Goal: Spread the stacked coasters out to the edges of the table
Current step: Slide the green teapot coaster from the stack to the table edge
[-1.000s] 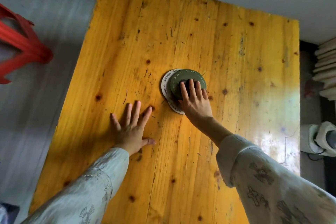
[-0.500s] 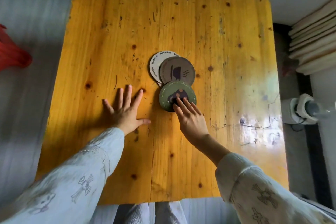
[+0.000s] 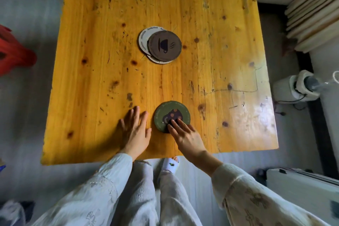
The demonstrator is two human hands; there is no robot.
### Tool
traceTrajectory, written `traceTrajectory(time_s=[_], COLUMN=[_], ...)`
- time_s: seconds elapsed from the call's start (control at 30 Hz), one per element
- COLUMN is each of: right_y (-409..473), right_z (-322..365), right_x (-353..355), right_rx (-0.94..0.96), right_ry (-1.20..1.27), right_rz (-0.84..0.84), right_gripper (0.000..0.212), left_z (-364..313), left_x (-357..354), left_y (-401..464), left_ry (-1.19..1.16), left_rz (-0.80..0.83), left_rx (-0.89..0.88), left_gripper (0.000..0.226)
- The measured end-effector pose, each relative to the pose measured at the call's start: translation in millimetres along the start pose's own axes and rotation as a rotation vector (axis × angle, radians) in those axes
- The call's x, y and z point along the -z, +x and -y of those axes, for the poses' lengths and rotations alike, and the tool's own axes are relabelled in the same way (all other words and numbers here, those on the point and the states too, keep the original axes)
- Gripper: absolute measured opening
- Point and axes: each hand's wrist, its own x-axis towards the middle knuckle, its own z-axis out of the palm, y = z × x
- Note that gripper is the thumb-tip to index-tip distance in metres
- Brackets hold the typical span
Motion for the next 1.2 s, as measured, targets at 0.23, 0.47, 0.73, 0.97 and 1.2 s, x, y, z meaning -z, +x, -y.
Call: traceTrajectory(time_s=[0.23, 0.47, 0.73, 0.97, 1.2], right_y=[-6, 48, 43, 14, -4], right_z=[-16, -54, -45, -32, -29], right_x=[-11, 16, 7, -4, -5], right_rx=[0.041, -0.156, -0.279, -0.487, -0.588], right_ry=[0.228, 0.372, 0.424, 0.597, 0.800], right_rz=[-0.013, -0.089, -0.050, -0.003, -0.010], right_gripper=[0.039, 0.057, 0.038, 0.042, 0.035], left_z=[-18, -28, -27, -19, -25], left_x=[-27, -48, -50, -30, -1], left_y=[-34, -47, -43, -27, 2], left_ry=[-0.026, -0.138, -0.041, -0.108, -0.254], left_rz=[-0.080, -0.161, -0.070, -0.002, -0.010], left_rx=[0.000, 0.029, 0.021, -0.036, 0.009], left_gripper=[0.059, 0.049, 0.058, 0.065, 0.062])
